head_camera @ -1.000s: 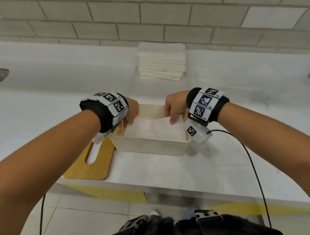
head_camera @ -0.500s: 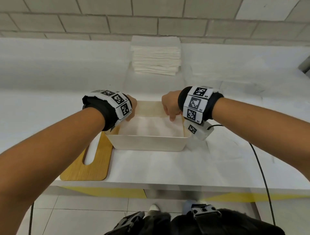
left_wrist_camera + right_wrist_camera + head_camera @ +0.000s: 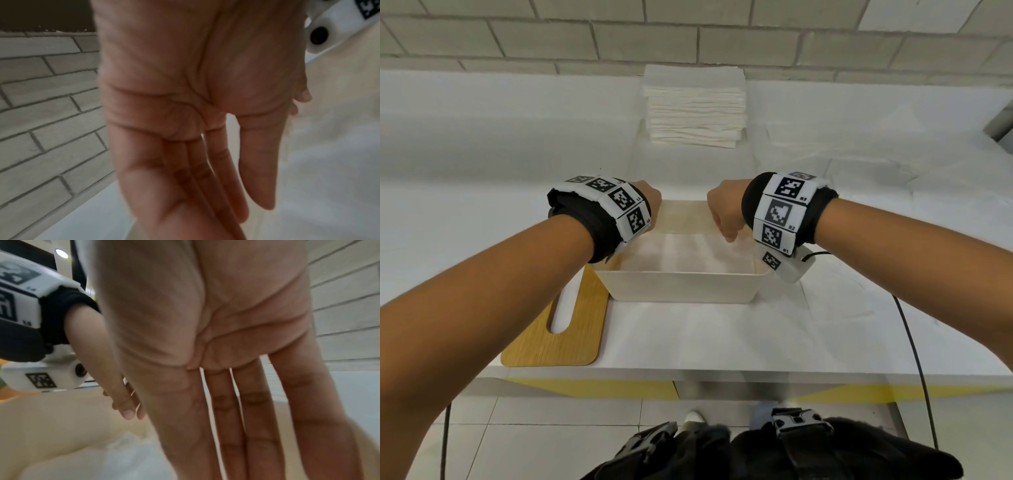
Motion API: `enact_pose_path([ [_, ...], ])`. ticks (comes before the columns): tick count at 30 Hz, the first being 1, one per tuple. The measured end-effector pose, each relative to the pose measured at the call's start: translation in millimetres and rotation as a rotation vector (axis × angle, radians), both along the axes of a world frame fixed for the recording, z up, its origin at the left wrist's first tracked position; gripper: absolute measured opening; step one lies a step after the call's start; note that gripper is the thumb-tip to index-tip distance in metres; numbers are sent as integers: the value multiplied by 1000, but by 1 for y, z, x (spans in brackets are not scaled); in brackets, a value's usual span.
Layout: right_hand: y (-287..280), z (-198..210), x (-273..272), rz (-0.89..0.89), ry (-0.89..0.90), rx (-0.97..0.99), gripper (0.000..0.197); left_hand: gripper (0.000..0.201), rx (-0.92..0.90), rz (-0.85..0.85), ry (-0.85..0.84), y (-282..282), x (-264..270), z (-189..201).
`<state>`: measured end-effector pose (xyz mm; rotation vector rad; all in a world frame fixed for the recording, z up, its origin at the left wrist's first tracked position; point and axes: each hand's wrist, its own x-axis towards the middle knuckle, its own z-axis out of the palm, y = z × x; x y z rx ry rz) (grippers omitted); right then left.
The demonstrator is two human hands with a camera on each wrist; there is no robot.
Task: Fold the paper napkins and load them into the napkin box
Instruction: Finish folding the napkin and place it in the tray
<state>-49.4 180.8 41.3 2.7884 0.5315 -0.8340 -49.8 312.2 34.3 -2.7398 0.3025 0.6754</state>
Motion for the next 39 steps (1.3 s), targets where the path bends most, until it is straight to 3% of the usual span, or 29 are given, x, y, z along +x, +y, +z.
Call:
enact_pose_path([
  [3, -2, 2, 1, 0, 38, 53, 30, 17, -69, 67, 100, -16, -1, 12],
  [10, -32, 35, 17, -144, 56, 449, 31, 23, -572, 126, 18, -56, 8, 53],
  [14, -88, 54, 27, -287, -73, 608, 28, 21, -850, 217, -40, -77, 18, 65],
  [18, -162, 44, 35, -461, -175, 626, 42, 22, -1021, 226, -18, -119, 22, 69],
  [26, -291, -10, 28, -590, -35, 460, 49, 25, -1110, 170, 53, -221, 17, 60],
  [30, -334, -32, 32, -581, 18, 416, 51, 24, -1132, 236, 48, -263, 23, 46],
  [39, -348, -71, 31, -471, 31, 390, 79, 40, -746, 536, 162, -294, 39, -25],
])
